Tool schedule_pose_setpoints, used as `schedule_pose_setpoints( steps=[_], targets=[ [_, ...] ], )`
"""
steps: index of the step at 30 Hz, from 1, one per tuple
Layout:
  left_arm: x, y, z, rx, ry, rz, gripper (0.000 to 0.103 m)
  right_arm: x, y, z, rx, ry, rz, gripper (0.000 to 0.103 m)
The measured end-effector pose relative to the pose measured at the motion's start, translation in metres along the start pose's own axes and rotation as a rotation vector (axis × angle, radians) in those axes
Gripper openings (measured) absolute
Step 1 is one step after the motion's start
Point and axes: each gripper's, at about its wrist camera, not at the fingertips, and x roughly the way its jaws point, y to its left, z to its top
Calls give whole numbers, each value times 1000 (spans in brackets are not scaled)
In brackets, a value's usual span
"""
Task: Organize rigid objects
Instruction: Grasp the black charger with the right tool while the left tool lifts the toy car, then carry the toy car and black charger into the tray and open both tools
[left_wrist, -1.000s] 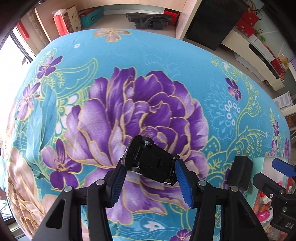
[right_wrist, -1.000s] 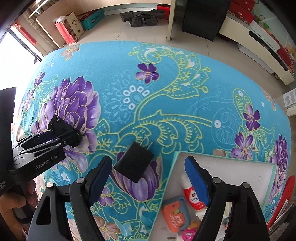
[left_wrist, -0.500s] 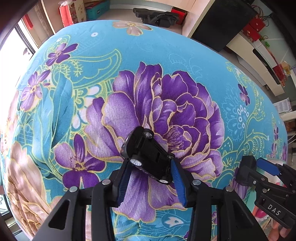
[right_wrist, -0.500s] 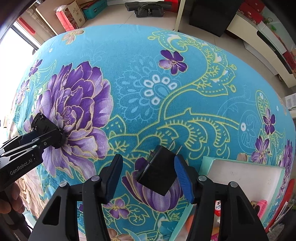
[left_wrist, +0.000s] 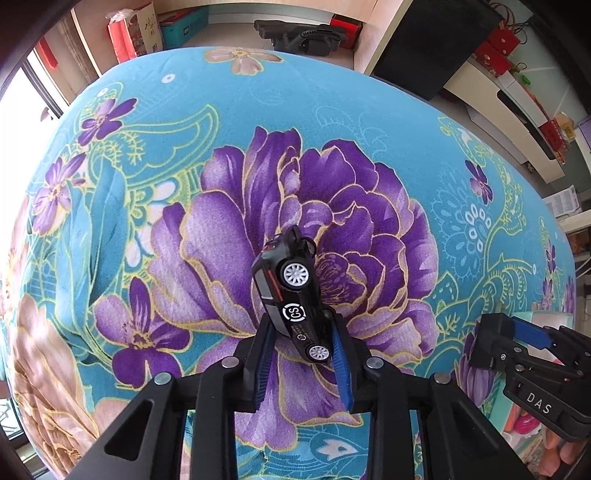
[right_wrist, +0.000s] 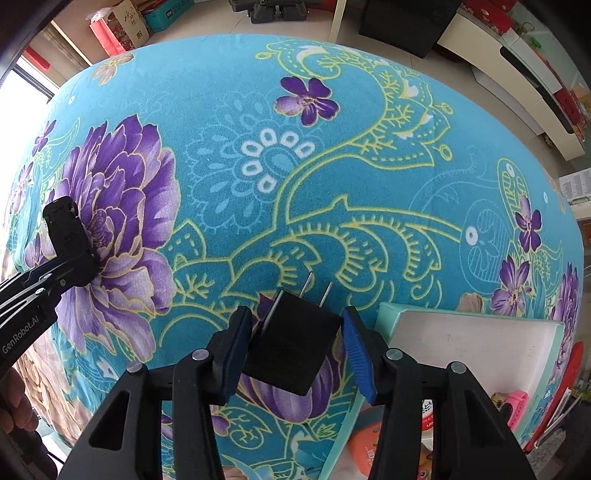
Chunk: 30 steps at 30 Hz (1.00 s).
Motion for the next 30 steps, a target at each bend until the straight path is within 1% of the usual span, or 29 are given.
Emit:
schedule_pose_setpoints(
  steps=[1, 4, 5, 8, 11, 16, 21, 26, 30],
  targets=[
    [6, -13, 3, 3, -1, 2, 31, 3, -1, 0, 5, 2, 3, 50],
    [2, -15, 4, 3, -2, -3, 29, 6, -2, -2, 19, 0, 9, 46],
    [-8, -18, 0, 0, 0, -4, 17, 6, -2, -2, 19, -1, 14, 44],
    [-19, -24, -6, 8, 3, 9, 18, -2, -2, -7, 14, -17, 37, 43],
    [-36, -31, -11, 15, -6, 10, 18, -21, -8, -16, 15, -41, 46, 41],
    [-80, -52, -22, 37, -46, 21, 18, -58, -28, -37, 20, -83, 56, 40],
    [-127, -78, -34, 73, -102, 14, 18, -109, -53, -63, 44, -146, 60, 40],
    [-159, -117, -55, 122, -136, 4, 18, -157, -82, -90, 71, -191, 49, 40],
    [-171, -156, -73, 174, -142, -2, 18, -175, -116, -118, 112, -208, 34, 40]
  ],
)
